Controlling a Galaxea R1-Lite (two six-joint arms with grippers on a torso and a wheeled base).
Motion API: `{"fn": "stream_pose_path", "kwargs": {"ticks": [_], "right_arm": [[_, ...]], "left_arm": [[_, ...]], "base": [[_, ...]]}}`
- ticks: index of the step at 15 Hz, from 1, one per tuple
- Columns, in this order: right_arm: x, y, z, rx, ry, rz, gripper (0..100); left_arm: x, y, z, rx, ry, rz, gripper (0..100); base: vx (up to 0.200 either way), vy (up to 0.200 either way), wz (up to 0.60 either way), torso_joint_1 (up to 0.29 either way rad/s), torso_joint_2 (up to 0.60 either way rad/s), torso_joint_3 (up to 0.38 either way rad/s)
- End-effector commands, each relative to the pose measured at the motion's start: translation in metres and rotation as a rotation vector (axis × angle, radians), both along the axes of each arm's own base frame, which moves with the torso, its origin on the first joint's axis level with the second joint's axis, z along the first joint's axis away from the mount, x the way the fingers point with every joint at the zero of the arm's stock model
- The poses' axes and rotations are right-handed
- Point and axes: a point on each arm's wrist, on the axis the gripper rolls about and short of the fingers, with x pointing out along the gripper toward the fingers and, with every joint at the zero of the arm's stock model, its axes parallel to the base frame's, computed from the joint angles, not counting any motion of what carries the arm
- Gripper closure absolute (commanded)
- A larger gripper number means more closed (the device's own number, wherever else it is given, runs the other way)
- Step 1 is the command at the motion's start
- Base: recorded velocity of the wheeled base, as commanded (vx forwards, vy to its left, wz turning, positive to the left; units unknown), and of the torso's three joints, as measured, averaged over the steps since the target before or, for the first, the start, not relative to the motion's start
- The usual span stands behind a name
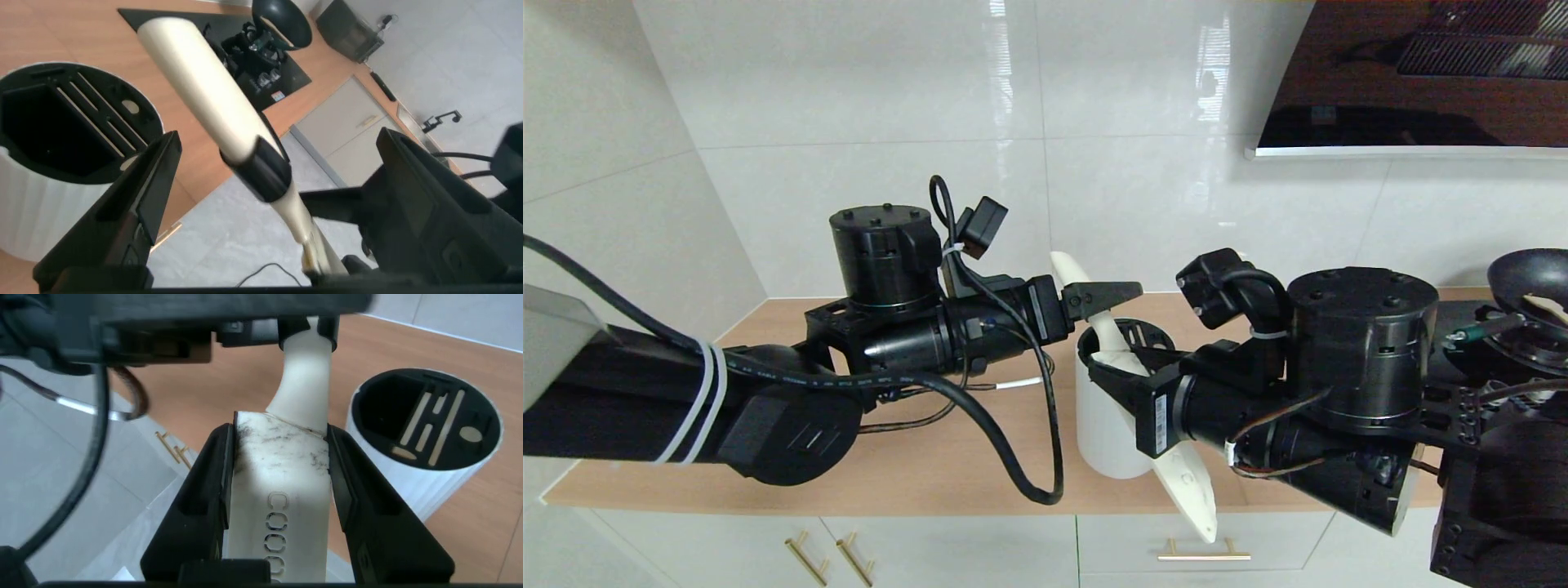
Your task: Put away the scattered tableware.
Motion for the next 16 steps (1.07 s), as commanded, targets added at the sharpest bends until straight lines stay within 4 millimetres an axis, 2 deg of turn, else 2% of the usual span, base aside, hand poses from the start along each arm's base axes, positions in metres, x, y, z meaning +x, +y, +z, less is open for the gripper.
{"fn": "stream_pose_path", "kwargs": {"ticks": [1,12,13,16], "right_arm": [[0.0006,0.0015,-0.0011,-0.001,0.003,0.001,100],[0.0008,0.0017,-0.0015,-0.002,0.004,0.0,100],[0.0007,0.0016,-0.002,-0.003,0.005,0.0,100],[0.0007,0.0016,-0.002,-0.003,0.005,0.0,100]], "left_arm": [[-0.0006,0.0003,0.0013,-0.002,-0.003,-0.001,0],[-0.0005,-0.0004,-0.0002,0.001,0.001,-0.002,0],[-0.0005,-0.0004,-0.0002,0.001,0.001,-0.002,100],[-0.0005,-0.0004,-0.0002,0.001,0.0,-0.002,100]], "base": [[0.0,0.0,0.0,0.0,0.0,0.0],[0.0,0.0,0.0,0.0,0.0,0.0],[0.0,0.0,0.0,0.0,0.0,0.0],[0.0,0.0,0.0,0.0,0.0,0.0]]}}
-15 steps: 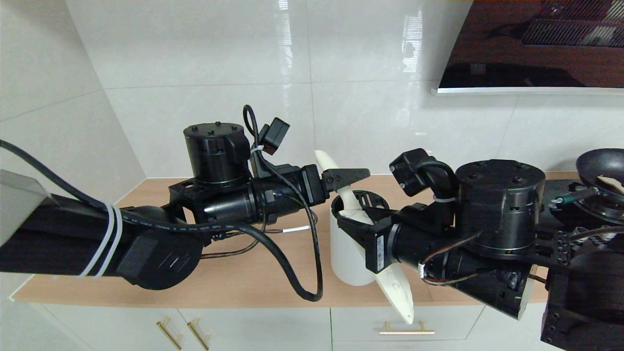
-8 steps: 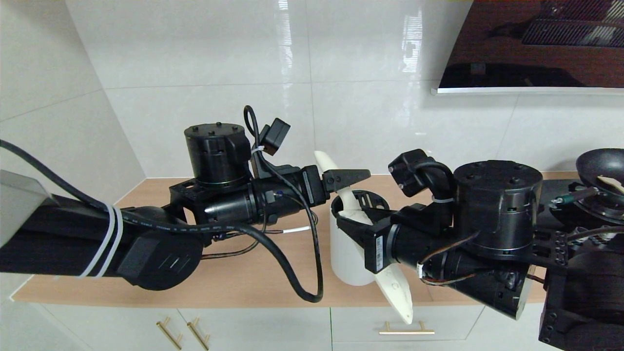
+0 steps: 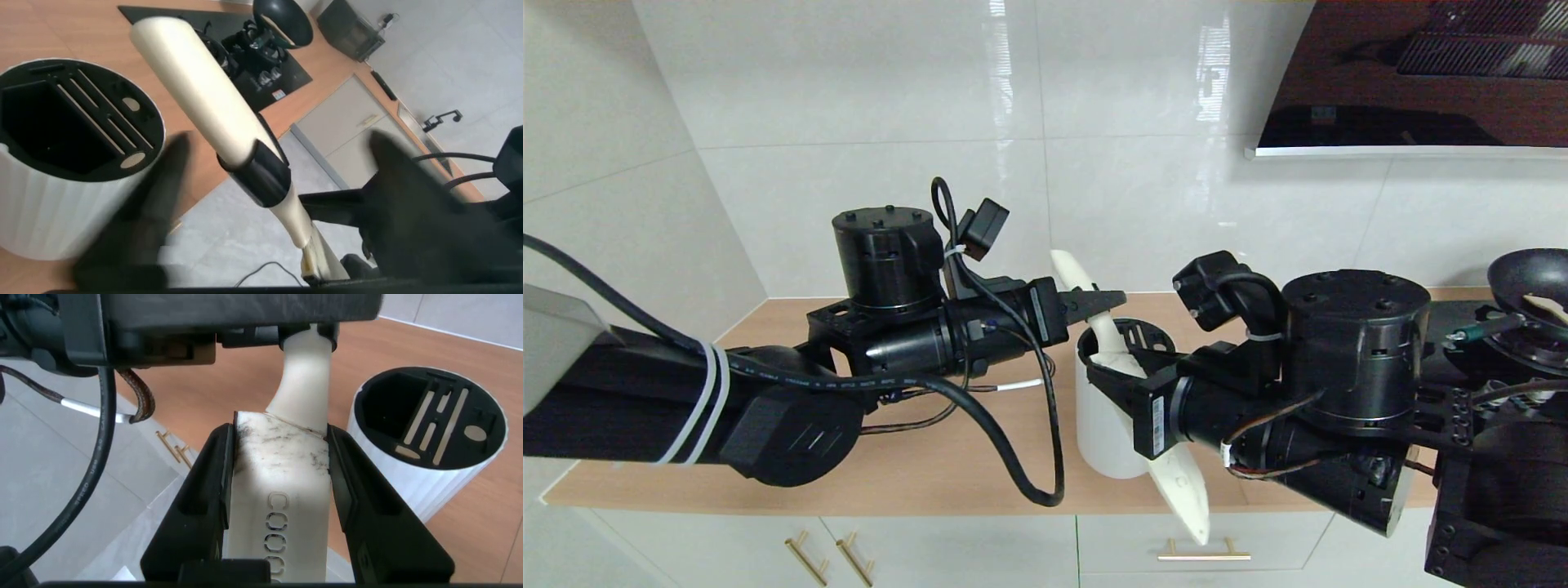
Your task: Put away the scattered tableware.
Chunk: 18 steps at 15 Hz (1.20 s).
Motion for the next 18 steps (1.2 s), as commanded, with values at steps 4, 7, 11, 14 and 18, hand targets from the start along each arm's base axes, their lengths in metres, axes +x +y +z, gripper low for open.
{"fn": "stream_pose_path", "kwargs": {"ticks": [4,7,11,14,18], "right_arm": [[0.0,0.0,0.0,0.0,0.0,0.0,100],[0.0,0.0,0.0,-0.001,-0.002,-0.003,100],[0.0,0.0,0.0,-0.003,-0.001,-0.009,0],[-0.001,-0.001,0.001,0.004,-0.003,-0.011,0],[0.0,-0.022,0.027,0.077,-0.074,-0.081,0]], "left_arm": [[0.0,0.0,0.0,-0.002,-0.002,-0.001,100],[0.0,-0.001,0.0,-0.001,0.001,-0.002,100],[-0.001,0.0,0.002,-0.005,-0.005,-0.001,100],[-0.001,0.001,0.005,-0.014,-0.02,0.002,100],[0.001,0.002,0.01,-0.037,-0.067,0.07,100]], "base": [[0.0,0.0,0.0,0.0,0.0,0.0],[0.0,0.0,0.0,0.0,0.0,0.0],[0.0,0.0,0.0,0.0,0.0,0.0],[0.0,0.0,0.0,0.0,0.0,0.0],[0.0,0.0,0.0,0.0,0.0,0.0]]}}
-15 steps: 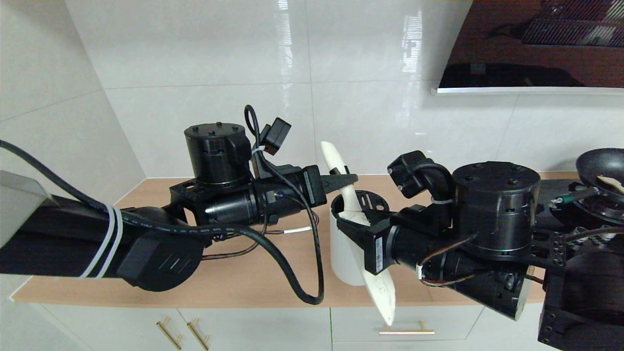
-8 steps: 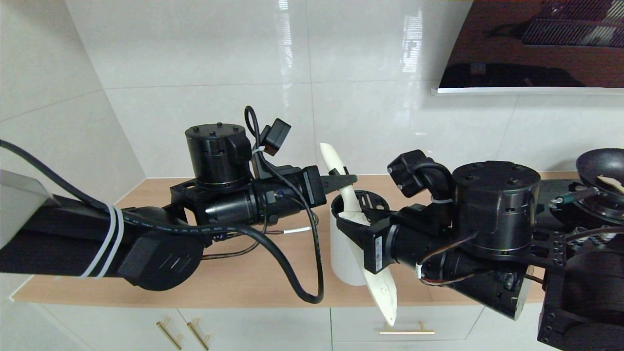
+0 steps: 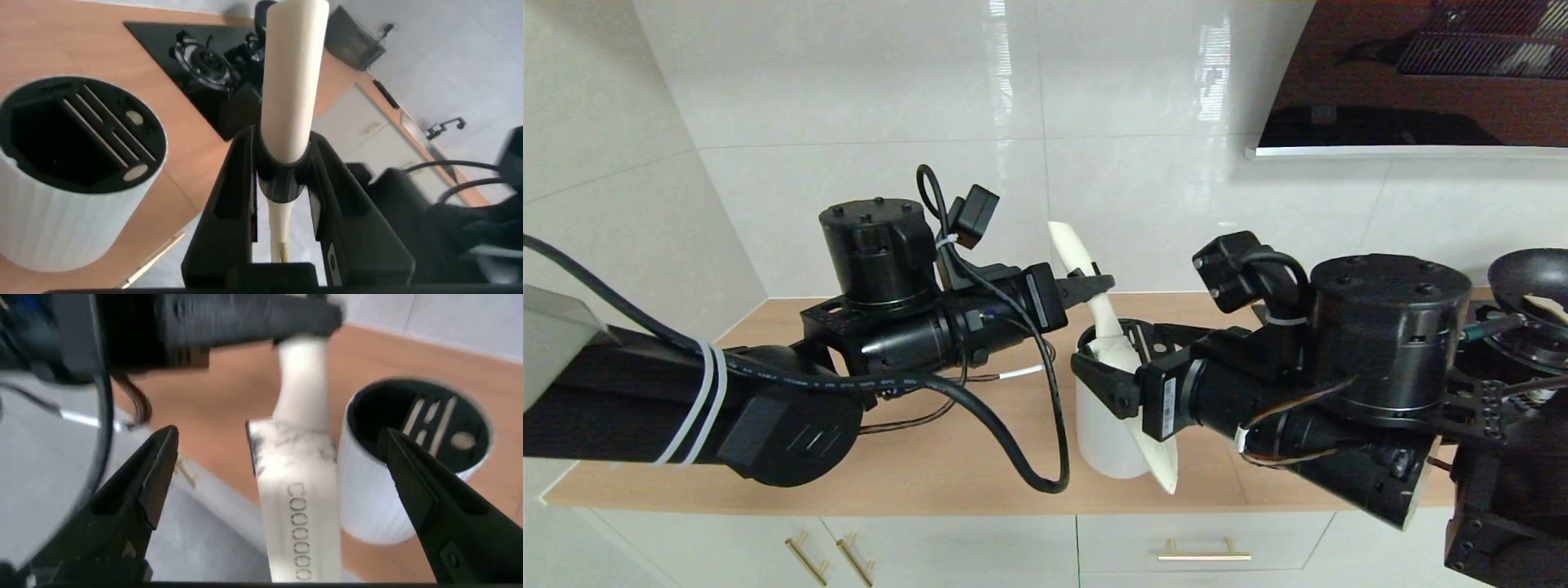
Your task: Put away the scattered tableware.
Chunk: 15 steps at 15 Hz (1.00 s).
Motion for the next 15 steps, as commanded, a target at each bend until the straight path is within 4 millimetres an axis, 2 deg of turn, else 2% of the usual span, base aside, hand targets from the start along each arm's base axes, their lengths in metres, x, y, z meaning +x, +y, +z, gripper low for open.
{"fn": "stream_pose_path", "kwargs": {"ticks": [1,4,6,7,8,9,13,15], "right_arm": [[0.003,-0.021,0.02,0.049,-0.044,-0.058,0],[0.012,-0.052,0.039,0.092,-0.094,-0.148,0],[0.008,-0.061,0.048,0.113,-0.117,-0.16,0],[0.008,-0.066,0.05,0.117,-0.123,-0.176,0],[0.008,-0.067,0.051,0.118,-0.124,-0.179,0],[0.01,-0.068,0.05,0.116,-0.122,-0.185,0],[0.012,-0.066,0.046,0.106,-0.112,-0.185,0],[0.012,-0.066,0.046,0.105,-0.111,-0.185,0]], "left_arm": [[0.001,0.003,0.006,-0.018,-0.033,0.016,100],[0.003,0.024,0.032,-0.06,-0.139,0.071,100],[0.012,0.035,0.052,-0.075,-0.246,0.115,100],[0.018,0.035,0.067,-0.084,-0.321,0.127,100],[0.02,0.034,0.07,-0.084,-0.344,0.129,100],[0.024,0.031,0.068,-0.062,-0.374,0.145,100],[0.049,0.019,0.033,0.023,-0.495,0.164,100],[0.055,0.016,0.026,0.046,-0.543,0.169,100]], "base": [[0.0,0.0,0.0,0.0,0.0,0.0],[0.0,0.0,0.0,0.0,0.0,0.0],[0.0,0.0,0.0,0.0,0.0,0.0],[0.0,0.0,0.0,0.0,0.0,0.0],[0.0,0.0,0.0,0.0,0.0,0.0],[0.0,0.0,0.0,0.0,0.0,0.0],[0.0,0.0,0.0,0.0,0.0,0.0],[0.0,0.0,0.0,0.0,0.0,0.0]]}}
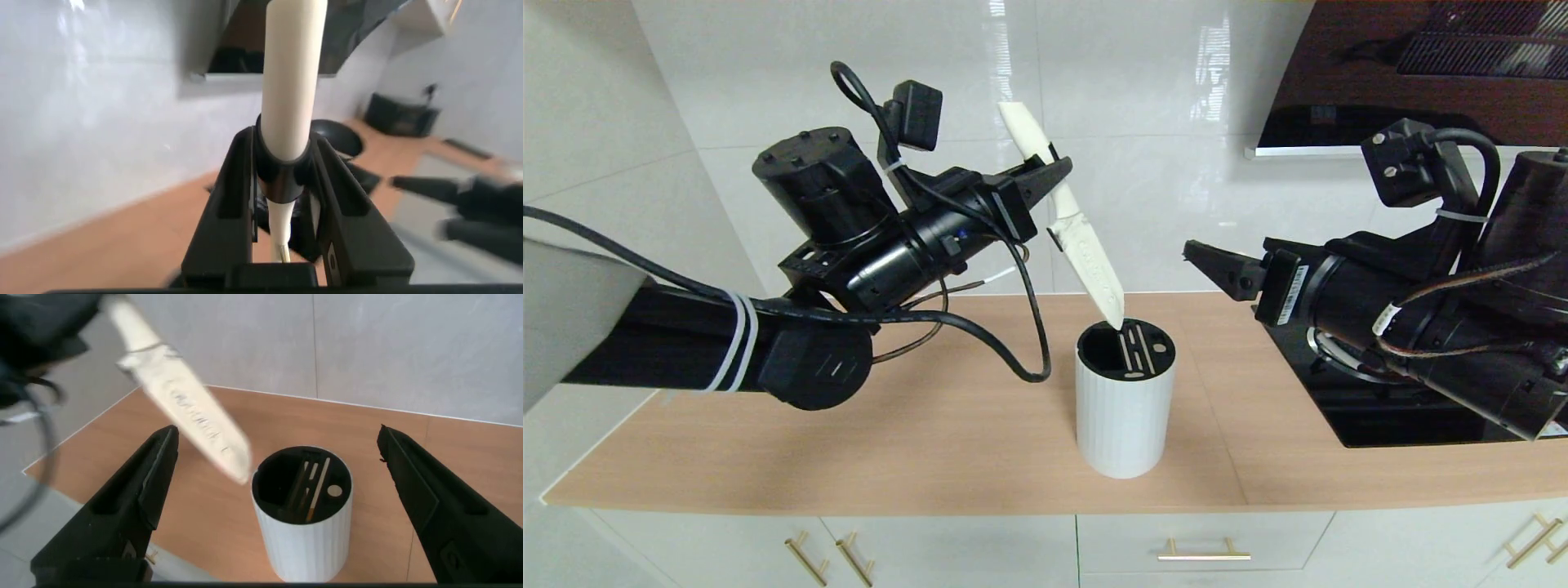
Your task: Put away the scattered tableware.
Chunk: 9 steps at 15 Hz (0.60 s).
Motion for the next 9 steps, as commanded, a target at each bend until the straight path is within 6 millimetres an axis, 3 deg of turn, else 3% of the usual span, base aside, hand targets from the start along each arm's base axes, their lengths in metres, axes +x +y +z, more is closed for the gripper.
{"fn": "stream_pose_path", "kwargs": {"ticks": [1,6,9], "right_arm": [[0.001,0.001,-0.002,-0.004,0.005,0.0,0],[0.005,0.004,-0.009,-0.021,0.025,0.0,0],[0.006,0.005,-0.011,-0.027,0.027,0.0,0]], "left_arm": [[0.011,-0.005,-0.019,0.036,0.023,0.007,100],[0.012,-0.006,-0.021,0.088,-0.038,0.032,100],[0.017,-0.009,-0.031,0.129,-0.048,0.042,100]], "base": [[0.0,0.0,0.0,0.0,0.0,0.0],[0.0,0.0,0.0,0.0,0.0,0.0],[0.0,0.0,0.0,0.0,0.0,0.0]]}}
